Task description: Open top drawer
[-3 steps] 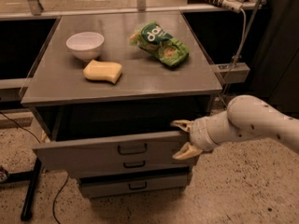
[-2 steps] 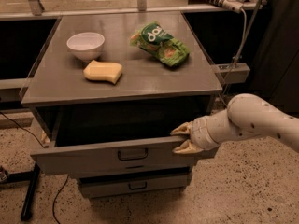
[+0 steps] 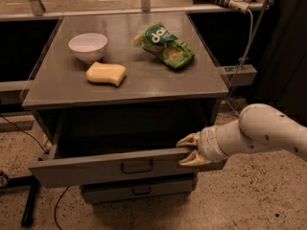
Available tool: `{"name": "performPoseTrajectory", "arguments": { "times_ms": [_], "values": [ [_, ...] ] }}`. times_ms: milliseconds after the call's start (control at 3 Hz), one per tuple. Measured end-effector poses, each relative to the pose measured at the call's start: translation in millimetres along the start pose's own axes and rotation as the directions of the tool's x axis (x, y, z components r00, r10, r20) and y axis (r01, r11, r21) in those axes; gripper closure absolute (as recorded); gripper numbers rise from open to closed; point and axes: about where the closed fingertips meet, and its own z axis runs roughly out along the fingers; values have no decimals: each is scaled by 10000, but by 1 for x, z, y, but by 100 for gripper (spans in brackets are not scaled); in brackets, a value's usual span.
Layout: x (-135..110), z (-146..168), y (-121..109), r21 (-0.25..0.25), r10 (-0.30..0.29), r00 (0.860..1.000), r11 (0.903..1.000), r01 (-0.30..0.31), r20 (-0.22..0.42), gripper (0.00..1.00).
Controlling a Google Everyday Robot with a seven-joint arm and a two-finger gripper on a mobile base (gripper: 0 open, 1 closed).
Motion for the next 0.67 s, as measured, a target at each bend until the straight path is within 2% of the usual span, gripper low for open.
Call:
{"name": "performPoseTrajectory", "arguments": {
  "times_ms": [333, 667],
  "values": [
    [3, -3, 13, 34, 79, 10000, 10000, -79, -3, 100],
    [3, -3, 13, 34, 79, 10000, 10000, -79, -3, 82]
  ]
}}
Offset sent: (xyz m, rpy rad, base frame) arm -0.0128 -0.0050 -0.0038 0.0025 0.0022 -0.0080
